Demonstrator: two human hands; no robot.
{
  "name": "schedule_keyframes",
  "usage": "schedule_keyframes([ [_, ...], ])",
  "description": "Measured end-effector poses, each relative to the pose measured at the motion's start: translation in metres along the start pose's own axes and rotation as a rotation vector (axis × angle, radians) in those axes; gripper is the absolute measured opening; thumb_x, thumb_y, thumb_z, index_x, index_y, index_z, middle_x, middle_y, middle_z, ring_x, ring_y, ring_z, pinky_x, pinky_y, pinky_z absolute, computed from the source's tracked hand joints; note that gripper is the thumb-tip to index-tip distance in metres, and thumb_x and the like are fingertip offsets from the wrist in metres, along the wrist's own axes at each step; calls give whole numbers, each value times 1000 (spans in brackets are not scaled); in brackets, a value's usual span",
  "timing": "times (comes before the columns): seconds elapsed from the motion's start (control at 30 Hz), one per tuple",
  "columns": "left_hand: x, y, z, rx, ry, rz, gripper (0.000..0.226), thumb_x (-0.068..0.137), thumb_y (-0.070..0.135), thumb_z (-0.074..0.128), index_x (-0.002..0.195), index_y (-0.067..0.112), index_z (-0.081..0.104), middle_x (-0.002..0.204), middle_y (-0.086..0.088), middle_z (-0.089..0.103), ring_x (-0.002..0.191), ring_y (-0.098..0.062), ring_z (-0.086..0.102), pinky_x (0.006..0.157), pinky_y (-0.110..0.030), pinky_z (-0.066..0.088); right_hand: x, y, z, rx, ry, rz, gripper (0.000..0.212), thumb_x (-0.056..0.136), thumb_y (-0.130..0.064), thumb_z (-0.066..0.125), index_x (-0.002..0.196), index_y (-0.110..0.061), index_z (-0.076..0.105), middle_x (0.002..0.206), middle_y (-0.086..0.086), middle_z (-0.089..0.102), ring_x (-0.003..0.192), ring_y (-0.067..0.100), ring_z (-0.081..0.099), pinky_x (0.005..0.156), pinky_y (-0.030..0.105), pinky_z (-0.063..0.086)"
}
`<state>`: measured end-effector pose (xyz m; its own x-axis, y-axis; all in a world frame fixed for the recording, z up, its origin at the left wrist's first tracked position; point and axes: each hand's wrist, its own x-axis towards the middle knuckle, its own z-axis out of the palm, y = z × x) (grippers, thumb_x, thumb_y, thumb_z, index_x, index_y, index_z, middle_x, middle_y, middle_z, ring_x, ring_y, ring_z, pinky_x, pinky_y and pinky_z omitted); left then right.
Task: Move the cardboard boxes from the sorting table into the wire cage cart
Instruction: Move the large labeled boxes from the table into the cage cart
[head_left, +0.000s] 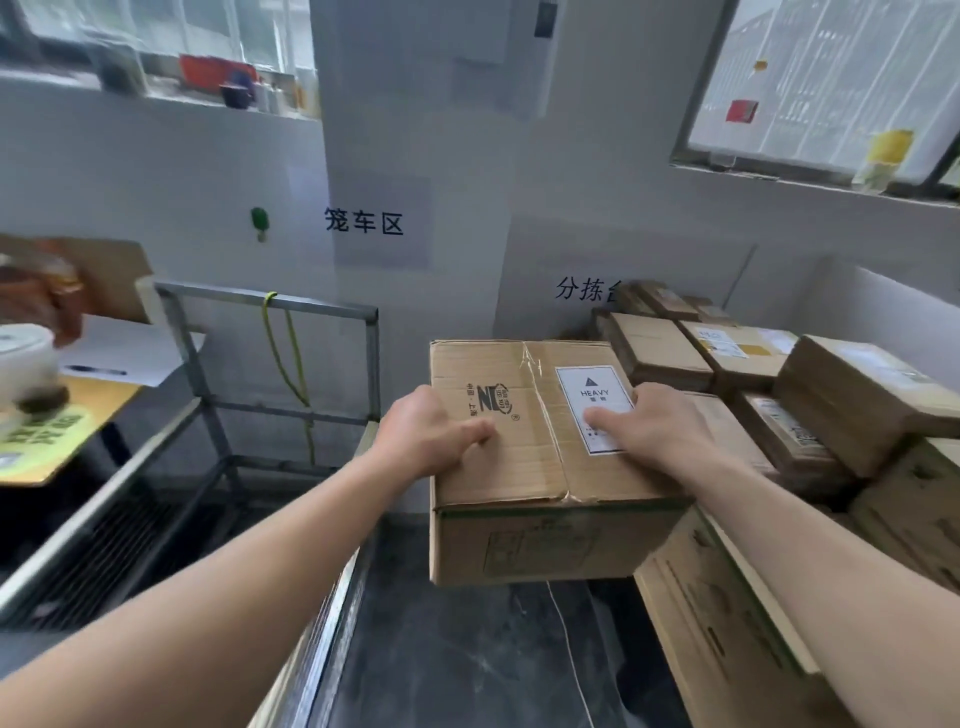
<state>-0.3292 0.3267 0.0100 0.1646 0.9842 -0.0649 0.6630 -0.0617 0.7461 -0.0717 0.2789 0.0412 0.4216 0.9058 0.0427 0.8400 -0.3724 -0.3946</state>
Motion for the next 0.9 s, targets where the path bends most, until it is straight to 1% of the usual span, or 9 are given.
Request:
schedule_keyframes([
  [0.07, 4, -17, -17, 4, 33, -31, 48, 73, 60, 76, 101, 21, 72, 96, 6, 72, 90, -17, 66, 80, -34, 55, 7, -25, 13, 2, -24, -47, 43, 80, -63, 69, 81, -21, 59, 90, -1, 67, 83, 20, 60, 66, 35, 42],
  [0.17, 9, -40, -36, -31, 78, -70, 46, 76, 56, 77, 108, 23, 72, 104, 6, 72, 94, -16, 66, 82, -34, 55, 24, -56, 34, 24, -67, -105, 46, 79, -63, 69, 92, -19, 63, 96, 1, 68, 90, 24, 62, 78, 40, 51],
  [0.23, 14, -55, -48, -34, 113, -103, 44, 77, 54, 76, 110, 25, 72, 107, 8, 72, 97, -16, 65, 85, -34, 54, 38, -77, 51, 47, -103, -151, 48, 77, -63, 69, 94, -19, 64, 98, 2, 68, 91, 25, 63, 80, 40, 52],
  [0.33, 27, -79, -65, -17, 171, -185, 46, 78, 55, 75, 113, 25, 71, 110, 7, 72, 100, -17, 65, 90, -38, 54, 64, -111, 79, 76, -177, -231, 43, 77, -61, 70, 87, -20, 62, 97, 1, 69, 89, 24, 62, 73, 37, 47],
  [0.43, 42, -100, -79, 6, 240, -274, 47, 79, 55, 75, 113, 24, 71, 110, 6, 72, 100, -18, 65, 88, -36, 53, 93, -144, 109, 101, -260, -308, 43, 77, -60, 71, 91, -20, 65, 96, -1, 69, 89, 23, 62, 72, 36, 47],
  [0.57, 59, -122, -90, 1, 313, -374, 43, 79, 53, 75, 113, 26, 71, 111, 8, 72, 100, -17, 66, 91, -38, 54, 129, -184, 143, 129, -347, -418, 40, 77, -58, 73, 88, -21, 64, 90, -5, 67, 81, 17, 60, 61, 33, 42],
  [0.77, 68, -152, -98, -93, 482, -523, 29, 77, 47, 79, 96, 31, 64, 107, 8, 71, 101, -18, 65, 92, -40, 53, 161, -239, 185, 127, -437, -601, 35, 74, -53, 76, 83, -21, 64, 86, -7, 68, 81, 17, 62, 61, 33, 45],
  [0.83, 66, -164, -98, -133, 525, -578, 32, 75, 44, 82, 95, 33, 60, 107, 9, 70, 99, -16, 64, 89, -37, 52, 164, -255, 199, 125, -469, -647, 35, 71, -52, 78, 82, -22, 64, 83, -9, 67, 80, 16, 62, 62, 33, 46],
  [0.9, 63, -178, -99, -171, 559, -632, 42, 73, 43, 84, 104, 31, 59, 109, 9, 68, 100, -16, 63, 90, -38, 52, 164, -269, 216, 130, -505, -680, 35, 69, -51, 79, 83, -24, 62, 81, -12, 65, 77, 12, 60, 59, 32, 43],
])
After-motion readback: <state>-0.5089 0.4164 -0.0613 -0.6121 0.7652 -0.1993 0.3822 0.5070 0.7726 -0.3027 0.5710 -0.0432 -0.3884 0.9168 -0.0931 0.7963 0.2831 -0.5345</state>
